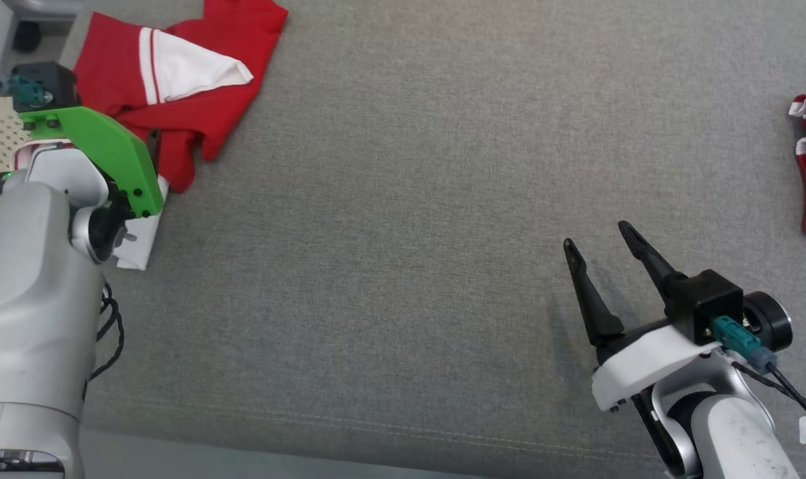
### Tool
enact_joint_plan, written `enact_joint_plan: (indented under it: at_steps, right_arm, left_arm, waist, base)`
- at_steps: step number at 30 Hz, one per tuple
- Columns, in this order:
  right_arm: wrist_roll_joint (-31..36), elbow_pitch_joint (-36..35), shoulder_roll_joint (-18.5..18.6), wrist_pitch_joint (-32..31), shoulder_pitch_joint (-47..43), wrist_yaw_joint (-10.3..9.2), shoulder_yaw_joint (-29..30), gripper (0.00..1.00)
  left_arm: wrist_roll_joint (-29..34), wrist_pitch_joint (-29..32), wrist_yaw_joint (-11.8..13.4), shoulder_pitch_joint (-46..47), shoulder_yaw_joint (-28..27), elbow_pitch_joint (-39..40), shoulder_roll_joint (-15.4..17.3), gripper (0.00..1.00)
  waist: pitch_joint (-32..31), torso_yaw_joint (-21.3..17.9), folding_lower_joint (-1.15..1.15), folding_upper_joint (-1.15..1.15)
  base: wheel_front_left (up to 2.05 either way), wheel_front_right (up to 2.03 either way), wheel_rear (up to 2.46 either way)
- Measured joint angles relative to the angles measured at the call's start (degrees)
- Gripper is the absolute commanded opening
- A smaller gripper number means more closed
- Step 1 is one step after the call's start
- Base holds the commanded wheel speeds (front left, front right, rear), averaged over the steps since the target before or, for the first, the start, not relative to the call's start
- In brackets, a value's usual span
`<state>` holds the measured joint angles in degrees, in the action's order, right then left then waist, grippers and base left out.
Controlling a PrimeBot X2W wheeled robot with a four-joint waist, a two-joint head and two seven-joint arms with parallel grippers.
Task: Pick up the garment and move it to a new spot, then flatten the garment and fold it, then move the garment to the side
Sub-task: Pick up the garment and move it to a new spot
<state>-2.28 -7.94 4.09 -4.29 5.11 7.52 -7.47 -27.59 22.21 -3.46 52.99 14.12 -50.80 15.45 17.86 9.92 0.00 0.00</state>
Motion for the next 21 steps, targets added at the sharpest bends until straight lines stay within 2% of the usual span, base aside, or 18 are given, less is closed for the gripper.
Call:
enact_joint_plan:
  at_steps: [7,16,17,18,19,21]
  right_arm:
    - [0.9,-4.0,0.4,-0.2,0.4,0.01,0.6,1.00]
    - [1.5,-6.5,1.0,-1.3,-0.2,0.01,1.5,1.00]
    - [1.6,-6.7,1.0,-1.4,-0.2,0.01,1.6,1.00]
    - [1.6,-6.7,1.0,-1.5,-0.2,0.01,1.7,1.00]
    - [1.6,-6.8,1.0,-1.5,-0.3,0.01,1.8,1.00]
    - [1.9,-6.7,1.0,-1.7,-0.3,0.00,1.9,1.00]
  left_arm:
    - [0.4,4.4,6.4,3.7,-1.2,-4.8,3.2,1.00]
    - [-1.7,7.8,10.0,5.4,-3.6,-6.5,3.8,1.00]
    - [-1.9,8.0,10.1,5.5,-3.7,-6.6,4.0,0.47]
    - [-2.1,7.6,10.2,5.6,-3.9,-6.4,4.0,0.08]
    - [-2.1,6.6,10.3,5.6,-3.8,-6.1,4.0,0.00]
    - [-2.1,4.6,10.0,5.5,-3.7,-5.5,3.6,0.00]
  waist:
    - [5.3,-3.7,0.00,0.00]
    - [9.4,-7.6,0.00,0.00]
    - [9.7,-7.8,0.00,0.00]
    - [10.0,-8.0,0.00,0.00]
    - [10.2,-8.1,0.00,0.00]
    - [10.3,-8.0,0.01,0.00]
  base:
    - [0.00,0.00,0.00]
    - [0.00,0.00,0.00]
    - [0.00,0.00,0.00]
    - [0.00,0.00,0.00]
    - [0.00,0.00,0.00]
    - [0.00,0.00,0.00]
